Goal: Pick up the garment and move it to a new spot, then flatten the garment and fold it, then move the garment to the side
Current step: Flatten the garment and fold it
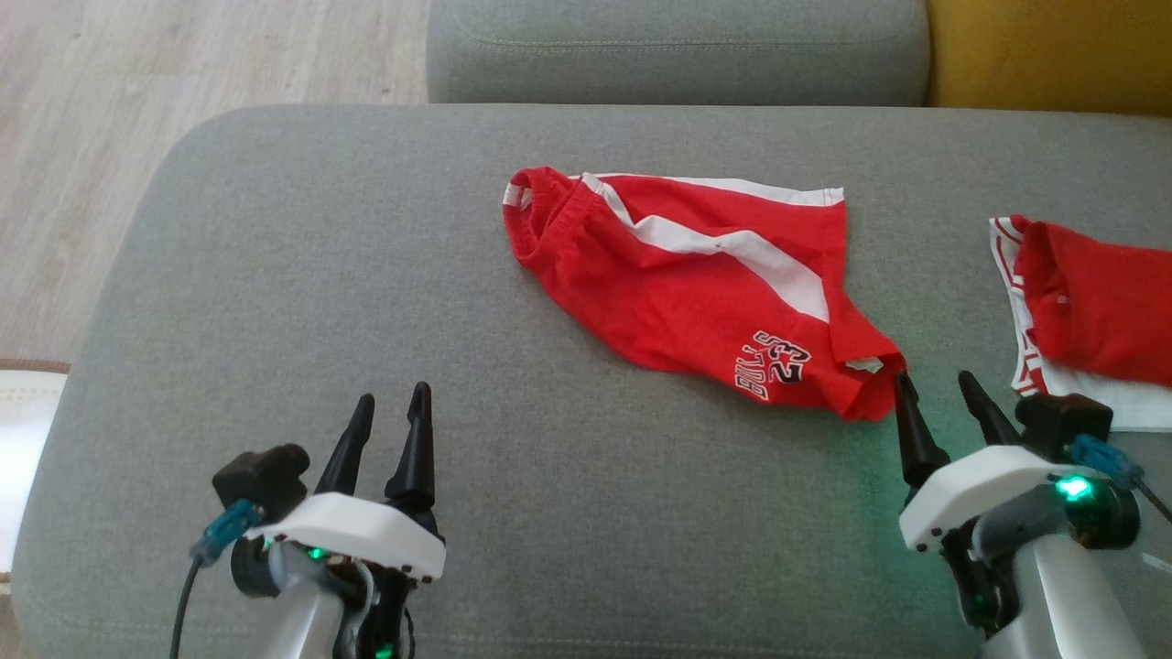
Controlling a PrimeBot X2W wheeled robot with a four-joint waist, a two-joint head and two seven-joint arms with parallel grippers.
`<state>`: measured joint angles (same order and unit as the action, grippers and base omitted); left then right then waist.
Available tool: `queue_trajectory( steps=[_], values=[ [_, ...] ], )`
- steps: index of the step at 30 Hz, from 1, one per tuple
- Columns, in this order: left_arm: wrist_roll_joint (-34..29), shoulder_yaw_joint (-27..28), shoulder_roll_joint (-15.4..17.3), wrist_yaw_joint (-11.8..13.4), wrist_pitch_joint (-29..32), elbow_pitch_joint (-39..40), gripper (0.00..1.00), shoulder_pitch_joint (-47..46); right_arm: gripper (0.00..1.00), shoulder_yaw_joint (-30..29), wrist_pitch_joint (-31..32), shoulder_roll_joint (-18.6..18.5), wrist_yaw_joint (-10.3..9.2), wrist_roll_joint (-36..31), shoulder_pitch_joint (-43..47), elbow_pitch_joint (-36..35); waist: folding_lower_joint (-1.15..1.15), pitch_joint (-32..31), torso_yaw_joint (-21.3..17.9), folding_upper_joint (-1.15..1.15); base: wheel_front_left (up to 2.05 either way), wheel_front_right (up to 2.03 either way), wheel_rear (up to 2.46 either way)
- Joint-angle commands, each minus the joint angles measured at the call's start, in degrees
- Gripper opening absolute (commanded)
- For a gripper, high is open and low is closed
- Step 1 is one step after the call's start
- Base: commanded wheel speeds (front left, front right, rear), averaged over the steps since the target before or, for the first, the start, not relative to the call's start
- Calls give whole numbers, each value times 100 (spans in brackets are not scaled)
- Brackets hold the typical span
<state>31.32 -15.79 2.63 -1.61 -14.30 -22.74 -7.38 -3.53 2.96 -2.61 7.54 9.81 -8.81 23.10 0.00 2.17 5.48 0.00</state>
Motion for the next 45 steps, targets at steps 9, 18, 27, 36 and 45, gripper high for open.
queue_trajectory(
  steps=[9, 18, 27, 36, 45],
  values=[
    [-62, 164, 25, -32, -70, 197, 100, -147, 100, 455, -84, -27, -5, 474, -142, -318, 0, 75, 132, 0, 0, 0, 0],
    [-25, 38, 25, -18, -70, 215, 100, -286, 100, 411, 131, -27, -5, 1009, -651, 354, 0, 348, 348, 0, 0, 0, 0],
    [21, -32, 25, 6, -70, 206, 100, -370, 100, 224, -77, -27, -5, 1138, -1108, 979, 0, 543, 532, 0, 0, 0, 0],
    [66, -85, 25, 23, -70, 224, 100, -476, 100, 160, -228, -27, -5, 1020, -1526, 1392, 0, 688, 627, 0, 0, 0, 0],
    [76, -78, 25, 39, -70, 237, 100, -548, 100, -7, -437, -43, -5, -3, -1853, 1793, 0, 773, 601, 0, 0, 0, 0]
  ],
)
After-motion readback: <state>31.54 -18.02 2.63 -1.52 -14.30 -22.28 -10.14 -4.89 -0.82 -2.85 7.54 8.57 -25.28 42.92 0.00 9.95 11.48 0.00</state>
